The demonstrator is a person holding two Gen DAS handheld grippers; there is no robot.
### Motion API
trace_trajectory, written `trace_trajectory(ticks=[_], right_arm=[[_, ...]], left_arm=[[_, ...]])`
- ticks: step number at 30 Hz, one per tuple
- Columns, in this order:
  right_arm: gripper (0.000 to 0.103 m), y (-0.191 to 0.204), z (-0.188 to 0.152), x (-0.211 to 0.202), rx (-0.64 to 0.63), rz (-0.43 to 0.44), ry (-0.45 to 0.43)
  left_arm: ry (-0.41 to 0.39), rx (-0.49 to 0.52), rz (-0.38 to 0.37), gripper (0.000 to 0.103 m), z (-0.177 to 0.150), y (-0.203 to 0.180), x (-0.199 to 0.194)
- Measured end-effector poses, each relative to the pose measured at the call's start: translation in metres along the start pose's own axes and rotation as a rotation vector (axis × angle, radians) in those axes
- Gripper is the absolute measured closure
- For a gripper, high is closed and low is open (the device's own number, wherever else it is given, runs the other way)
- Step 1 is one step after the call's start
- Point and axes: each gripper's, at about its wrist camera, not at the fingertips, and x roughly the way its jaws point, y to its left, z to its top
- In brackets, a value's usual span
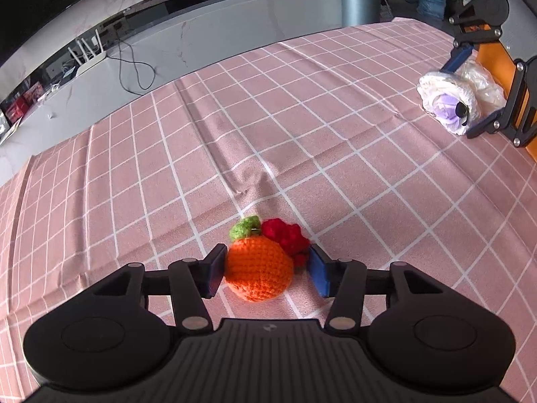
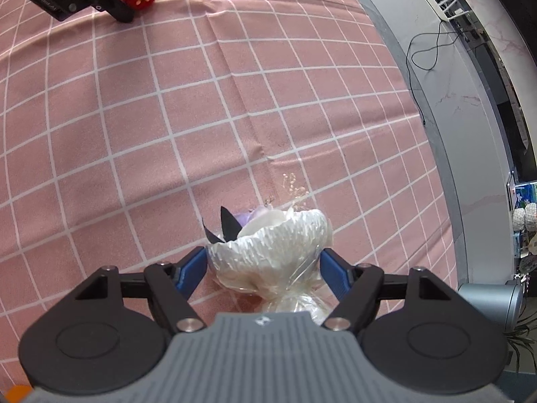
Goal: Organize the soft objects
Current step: 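Grasp the orange crocheted fruit with the left gripper while the right gripper grasps the plastic-wrapped bundle, then carry the crocheted fruit and plastic bundle over the orange box with both grippers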
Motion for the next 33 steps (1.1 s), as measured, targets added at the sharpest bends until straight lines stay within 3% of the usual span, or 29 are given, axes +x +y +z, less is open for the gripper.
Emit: trace_trajectory(ticks=[5,14,23,33], right_arm=[[0.041,-0.001,0.009,0.006,0.055,-0.019,0.027],[0.053,0.016,0.011,-0.001,0.074,-0.119,0.023],[0.054,0.053,0.010,-0.048,0.063,-0.136,-0.063],[0.054,0.091,-0.013,-0.136,0.149,-0.149,-0.260]], left_arm=[[-0.019,-0.023,0.031,0.047,-0.006,-0.008,-0.008],[-0.091,-0.130,0.008,0.047,-0.011,-0.021,-0.038],[-0.169,-0.137,-0.012,0.047,-0.009,-0.051,-0.084],[-0.264,-0.113,-0.022,0.047,-0.011,-0.088,-0.136]])
